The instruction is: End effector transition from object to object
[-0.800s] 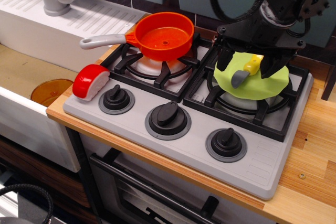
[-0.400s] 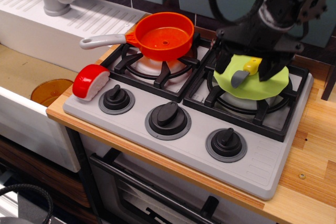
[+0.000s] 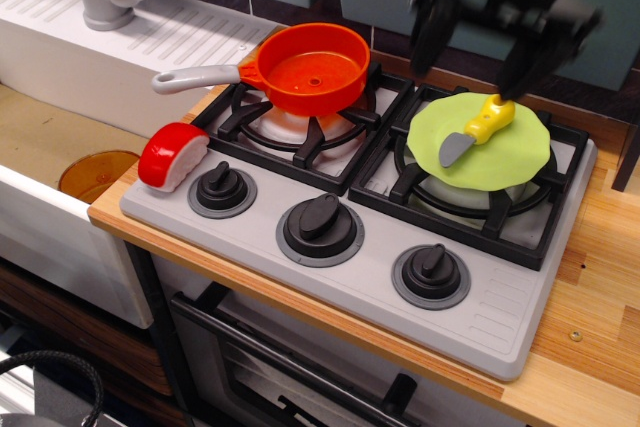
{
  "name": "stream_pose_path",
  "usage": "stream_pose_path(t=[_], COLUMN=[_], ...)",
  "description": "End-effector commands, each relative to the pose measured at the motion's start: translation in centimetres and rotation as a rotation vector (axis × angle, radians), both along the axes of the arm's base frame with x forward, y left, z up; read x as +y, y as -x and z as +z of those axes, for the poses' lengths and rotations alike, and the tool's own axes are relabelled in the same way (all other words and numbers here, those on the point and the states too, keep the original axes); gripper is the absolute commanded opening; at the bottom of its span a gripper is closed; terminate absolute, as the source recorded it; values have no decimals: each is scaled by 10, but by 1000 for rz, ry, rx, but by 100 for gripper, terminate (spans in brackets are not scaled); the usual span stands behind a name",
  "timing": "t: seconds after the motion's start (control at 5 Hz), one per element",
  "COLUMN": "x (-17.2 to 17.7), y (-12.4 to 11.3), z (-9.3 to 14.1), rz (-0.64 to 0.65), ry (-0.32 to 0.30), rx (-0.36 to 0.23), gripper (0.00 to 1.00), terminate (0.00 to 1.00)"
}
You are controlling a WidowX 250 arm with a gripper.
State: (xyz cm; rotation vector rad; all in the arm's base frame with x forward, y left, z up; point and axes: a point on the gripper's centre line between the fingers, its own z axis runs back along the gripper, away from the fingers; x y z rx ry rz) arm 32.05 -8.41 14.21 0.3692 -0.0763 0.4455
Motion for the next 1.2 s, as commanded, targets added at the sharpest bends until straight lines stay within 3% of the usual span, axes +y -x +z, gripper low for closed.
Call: stream_pose_path(t=[0.0,0.2,0.4,1.0], x=[51,98,129,184], y=[21,22,13,-2], z=[101,95,73,-8], rz=[-113,-210,-274,-313], ry=[-30,-5,22,75], rx=[10,-34,-75,-160], gripper=[100,100,100,100], terminate=[0,0,0,0])
